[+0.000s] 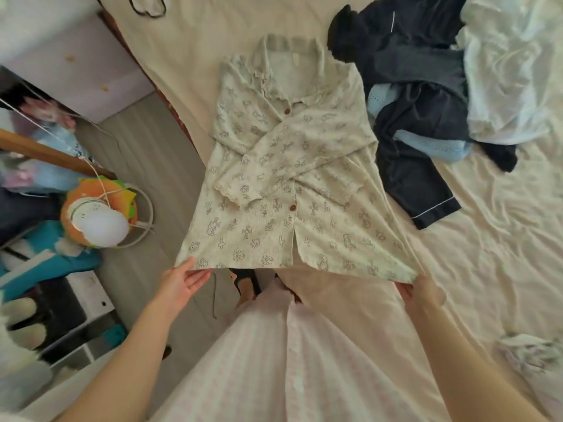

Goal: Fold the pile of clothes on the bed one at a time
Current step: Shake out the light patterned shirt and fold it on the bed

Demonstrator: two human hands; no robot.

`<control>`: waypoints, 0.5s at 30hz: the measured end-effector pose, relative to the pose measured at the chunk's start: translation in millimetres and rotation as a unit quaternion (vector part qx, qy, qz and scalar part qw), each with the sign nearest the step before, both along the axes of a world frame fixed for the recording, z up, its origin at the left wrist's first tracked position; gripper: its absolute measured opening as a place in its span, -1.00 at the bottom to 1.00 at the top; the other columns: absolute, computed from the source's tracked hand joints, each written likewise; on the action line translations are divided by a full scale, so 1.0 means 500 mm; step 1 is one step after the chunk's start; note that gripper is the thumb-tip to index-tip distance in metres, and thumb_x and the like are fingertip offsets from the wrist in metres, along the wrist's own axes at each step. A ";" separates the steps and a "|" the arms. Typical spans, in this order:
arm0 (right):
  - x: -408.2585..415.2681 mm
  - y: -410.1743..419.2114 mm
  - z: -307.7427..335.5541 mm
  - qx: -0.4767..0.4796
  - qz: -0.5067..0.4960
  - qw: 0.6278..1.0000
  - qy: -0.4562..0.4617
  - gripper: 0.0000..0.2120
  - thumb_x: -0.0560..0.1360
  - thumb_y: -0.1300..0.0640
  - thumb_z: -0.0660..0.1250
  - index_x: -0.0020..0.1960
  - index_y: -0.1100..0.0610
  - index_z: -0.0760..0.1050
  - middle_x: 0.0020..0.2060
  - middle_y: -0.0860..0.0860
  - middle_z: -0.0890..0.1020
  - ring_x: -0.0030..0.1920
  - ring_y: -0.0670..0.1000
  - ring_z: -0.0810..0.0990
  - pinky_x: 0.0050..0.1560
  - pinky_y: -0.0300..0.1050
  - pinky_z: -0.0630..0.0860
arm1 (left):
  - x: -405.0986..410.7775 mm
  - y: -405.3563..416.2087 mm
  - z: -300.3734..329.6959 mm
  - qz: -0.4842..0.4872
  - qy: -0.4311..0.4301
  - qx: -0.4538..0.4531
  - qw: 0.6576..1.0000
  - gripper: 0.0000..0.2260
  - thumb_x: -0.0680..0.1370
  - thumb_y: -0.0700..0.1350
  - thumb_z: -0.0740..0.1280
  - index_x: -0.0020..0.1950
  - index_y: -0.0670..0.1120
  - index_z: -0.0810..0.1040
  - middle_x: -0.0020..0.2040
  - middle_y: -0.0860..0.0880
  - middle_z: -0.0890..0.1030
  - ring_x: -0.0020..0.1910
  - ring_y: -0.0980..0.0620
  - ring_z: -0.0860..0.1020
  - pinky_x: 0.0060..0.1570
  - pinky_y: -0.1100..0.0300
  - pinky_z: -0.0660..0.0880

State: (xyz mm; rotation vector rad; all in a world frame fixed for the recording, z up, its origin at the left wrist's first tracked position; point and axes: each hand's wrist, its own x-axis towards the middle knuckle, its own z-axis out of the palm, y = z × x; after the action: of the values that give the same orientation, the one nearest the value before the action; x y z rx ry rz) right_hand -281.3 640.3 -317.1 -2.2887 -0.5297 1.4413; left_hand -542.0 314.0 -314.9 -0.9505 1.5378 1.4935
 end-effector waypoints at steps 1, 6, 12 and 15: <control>0.020 -0.011 0.008 -0.006 0.001 1.000 -0.004 -0.67 0.52 0.38 0.14 0.26 0.30 0.41 0.04 0.16 0.56 -0.06 0.10 0.59 -0.07 -0.06 0.56 | 0.008 -0.014 0.010 -0.013 -0.009 -0.004 1.000 -0.83 0.57 -0.27 0.25 0.15 -0.23 0.43 -0.06 -0.20 0.60 -0.10 -0.10 0.59 -0.24 0.09 0.62; -0.005 -0.010 0.048 0.007 -0.026 0.999 0.041 -0.77 0.50 0.42 0.09 0.10 0.27 0.40 0.01 0.17 0.54 -0.15 0.08 0.59 -0.05 -0.03 0.55 | -0.020 0.001 0.035 0.012 -0.003 0.030 0.999 -0.83 0.57 -0.24 0.25 0.15 -0.22 0.43 -0.07 -0.20 0.60 -0.12 -0.09 0.61 -0.19 0.10 0.59; -0.148 0.082 0.075 0.062 -0.068 0.985 0.143 -0.86 0.56 0.32 0.12 0.11 0.19 0.33 0.00 0.14 0.51 -0.17 0.04 0.59 -0.17 -0.04 0.61 | -0.133 0.132 0.047 0.052 0.058 0.109 0.991 -0.90 0.59 -0.20 0.22 0.09 -0.16 0.45 -0.03 -0.20 0.63 -0.09 -0.06 0.65 0.04 0.04 0.52; -0.245 0.152 0.093 0.099 -0.066 0.975 0.186 -0.77 0.59 0.26 0.14 0.24 0.18 0.32 0.11 0.19 0.48 -0.12 0.08 0.60 -0.30 -0.06 0.61 | -0.210 0.203 0.052 0.065 0.093 0.136 0.984 -0.96 0.61 -0.18 0.21 0.02 -0.12 0.42 -0.04 -0.17 0.63 -0.08 -0.04 0.65 -0.04 0.07 0.55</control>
State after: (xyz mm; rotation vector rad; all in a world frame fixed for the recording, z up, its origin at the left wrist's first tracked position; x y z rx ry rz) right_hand -403.9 716.5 -270.8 -1.8061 -0.3793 1.6188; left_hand -646.9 415.5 -288.7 -0.7801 1.3728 1.8752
